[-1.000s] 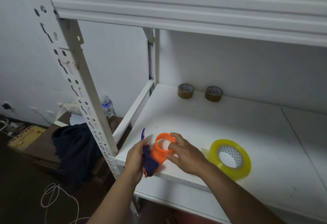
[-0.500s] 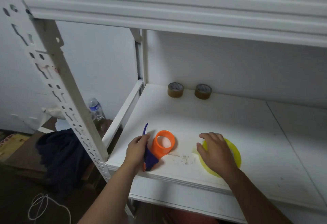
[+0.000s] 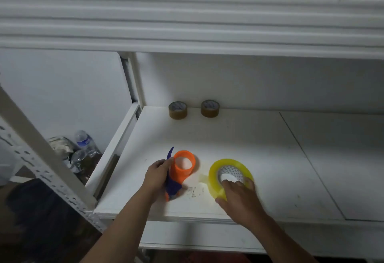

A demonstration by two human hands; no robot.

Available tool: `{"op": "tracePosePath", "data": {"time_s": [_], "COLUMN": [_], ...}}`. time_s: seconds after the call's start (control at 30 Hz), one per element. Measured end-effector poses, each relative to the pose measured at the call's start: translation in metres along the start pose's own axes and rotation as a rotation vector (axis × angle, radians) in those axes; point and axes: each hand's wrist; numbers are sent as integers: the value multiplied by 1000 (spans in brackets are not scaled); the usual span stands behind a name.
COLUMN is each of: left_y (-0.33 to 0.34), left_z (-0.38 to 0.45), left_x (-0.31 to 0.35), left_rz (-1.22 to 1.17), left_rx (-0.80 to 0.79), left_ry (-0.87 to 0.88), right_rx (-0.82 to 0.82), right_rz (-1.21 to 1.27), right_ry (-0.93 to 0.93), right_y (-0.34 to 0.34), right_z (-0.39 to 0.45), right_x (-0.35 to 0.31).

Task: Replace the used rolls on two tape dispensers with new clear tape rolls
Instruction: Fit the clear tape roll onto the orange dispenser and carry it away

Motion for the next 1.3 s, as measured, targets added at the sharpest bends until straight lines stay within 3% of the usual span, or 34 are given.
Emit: {"op": "tracePosePath", "data": {"time_s": [0.1, 0.27, 0.4, 0.57, 0.73, 1.13, 1.3], "left_y": [4, 21, 41, 61, 66, 78, 82], "left_z": [2, -2, -4, -6, -12, -17, -17], "left_x": [1, 6, 4, 6, 12, 18, 18], "left_rz": [-59, -63, -22, 169, 284, 96, 190], "left_rx": [-38, -163, -195, -99, -117, -6, 31], "left_ry": [-105, -343, -335, -160, -141, -115, -69], "right_rx": [162, 416, 498, 433, 324, 197, 174], "right_rz": [-15, 219, 337, 304, 202, 178, 198], "right_ry": [6, -51, -158, -318, -395, -506, -513], "right_y": [1, -8, -21, -18, -6, -3, 4], "right_z": [1, -8, -10, -10, -3, 3, 5], "right_x": [8, 36, 46, 45, 51, 60, 63]}}
Point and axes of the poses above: each hand's wrist, its own z-axis towards the middle knuckle, its own y-axis out of the palm, x = y × z, and after that the axes turned 15 degrees about -y, right-handed
